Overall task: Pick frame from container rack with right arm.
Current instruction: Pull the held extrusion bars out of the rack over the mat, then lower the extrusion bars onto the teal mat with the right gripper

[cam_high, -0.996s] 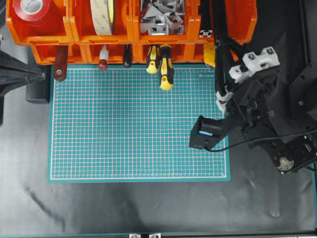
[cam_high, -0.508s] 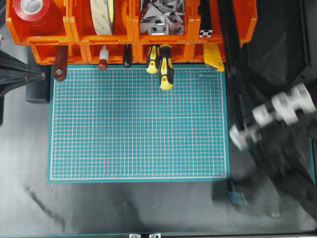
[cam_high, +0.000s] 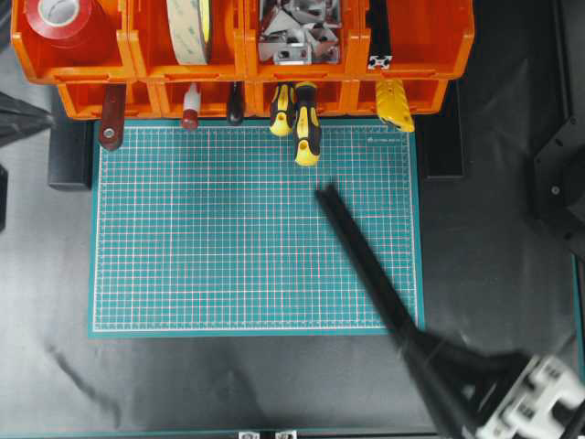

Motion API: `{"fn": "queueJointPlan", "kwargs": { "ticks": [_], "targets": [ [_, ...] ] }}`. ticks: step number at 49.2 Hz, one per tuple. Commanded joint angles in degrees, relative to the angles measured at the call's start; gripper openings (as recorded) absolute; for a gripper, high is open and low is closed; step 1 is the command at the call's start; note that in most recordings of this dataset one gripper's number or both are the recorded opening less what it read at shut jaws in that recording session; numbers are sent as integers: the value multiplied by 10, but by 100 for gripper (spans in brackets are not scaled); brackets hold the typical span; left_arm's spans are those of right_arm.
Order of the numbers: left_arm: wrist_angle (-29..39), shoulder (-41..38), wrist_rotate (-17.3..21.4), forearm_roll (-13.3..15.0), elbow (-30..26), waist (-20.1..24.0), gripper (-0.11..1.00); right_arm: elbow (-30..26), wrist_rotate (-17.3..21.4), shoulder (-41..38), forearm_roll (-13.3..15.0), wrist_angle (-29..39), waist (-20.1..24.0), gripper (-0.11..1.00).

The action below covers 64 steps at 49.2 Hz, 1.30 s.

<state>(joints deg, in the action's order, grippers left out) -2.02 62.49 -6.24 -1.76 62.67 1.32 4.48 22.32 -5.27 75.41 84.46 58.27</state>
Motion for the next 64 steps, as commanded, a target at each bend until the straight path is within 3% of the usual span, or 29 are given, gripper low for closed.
{"fn": "queueJointPlan", "kwargs": {
  "ticks": [1,8,21,31,38,47,64],
  "targets": [
    [4,9,-2,-1,-22,3,1,-6,-1,3,-46,-42,9,26],
    [2,6,-2,-1,-25,3,1,40,1,-1,-90,-104,8,26],
    [1,3,-2,-2,-25,3,1,163,4,37,-91,-235,-69,26],
    [3,5,-1,-2,-25,3,1,226,0,33,-84,-391,-156,26],
    [4,5,-1,-2,-25,3,1,237,-3,11,-66,-461,-216,26],
    [4,-1,0,-1,-23,3,1,214,-4,-17,-35,-501,-274,26],
    [1,-6,1,-2,-23,4,1,196,-4,-47,-42,-527,-297,26]
  ]
}}
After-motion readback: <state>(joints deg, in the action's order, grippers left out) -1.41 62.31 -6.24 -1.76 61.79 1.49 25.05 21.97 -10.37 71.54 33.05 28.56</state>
